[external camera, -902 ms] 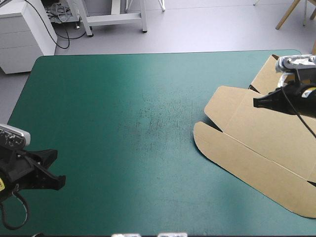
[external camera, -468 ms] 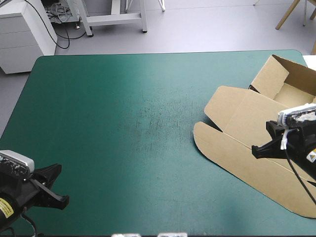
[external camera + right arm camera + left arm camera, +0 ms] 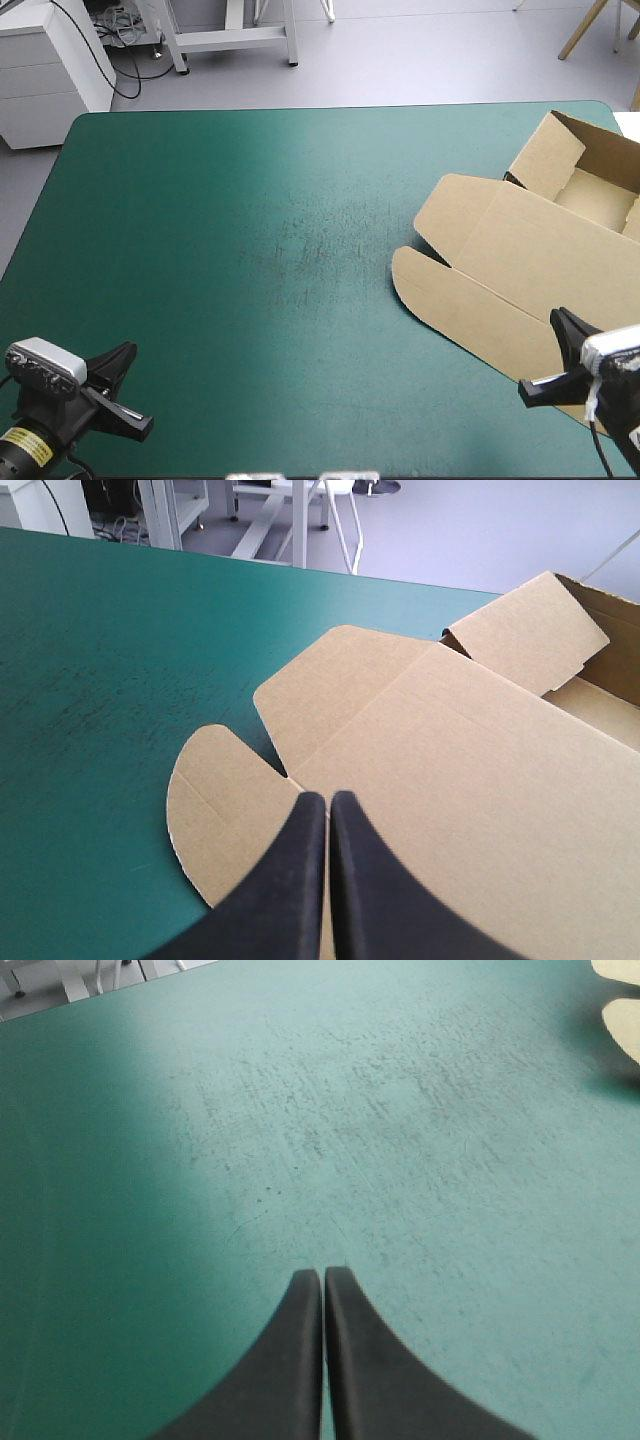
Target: Fold the box
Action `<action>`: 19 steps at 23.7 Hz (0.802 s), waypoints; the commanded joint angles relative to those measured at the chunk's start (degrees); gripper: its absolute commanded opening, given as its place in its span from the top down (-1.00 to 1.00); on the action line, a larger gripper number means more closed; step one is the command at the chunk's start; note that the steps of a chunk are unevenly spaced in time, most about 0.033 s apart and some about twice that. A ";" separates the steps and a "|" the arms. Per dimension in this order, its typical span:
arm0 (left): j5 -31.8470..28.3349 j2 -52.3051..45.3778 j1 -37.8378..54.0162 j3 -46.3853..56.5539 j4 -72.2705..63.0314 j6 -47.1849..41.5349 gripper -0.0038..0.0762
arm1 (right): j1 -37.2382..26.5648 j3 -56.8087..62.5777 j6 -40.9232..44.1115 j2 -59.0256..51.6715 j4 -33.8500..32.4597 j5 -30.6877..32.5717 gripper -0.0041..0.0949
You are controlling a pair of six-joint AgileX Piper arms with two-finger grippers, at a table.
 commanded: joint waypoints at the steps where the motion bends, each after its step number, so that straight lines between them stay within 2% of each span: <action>1: -6.76 -2.73 0.07 0.65 0.36 0.12 0.93 | 0.15 1.41 1.24 -3.65 -0.18 -4.73 0.93; 5: -6.37 -7.29 0.07 1.65 0.69 2.01 0.93 | 0.15 3.64 6.11 -8.25 -2.75 -4.36 0.93; 13: -3.60 -11.10 3.87 1.65 3.77 3.66 0.93 | 0.15 3.74 6.60 -10.28 -4.04 -1.95 0.93; 17: -7.94 -11.98 15.95 1.65 2.69 6.51 0.93 | 0.15 3.74 6.60 -10.28 -4.27 -1.65 0.93; 19: -9.14 -13.06 21.89 1.65 -4.42 13.55 0.93 | 0.15 3.74 6.60 -10.28 -4.27 -1.65 0.93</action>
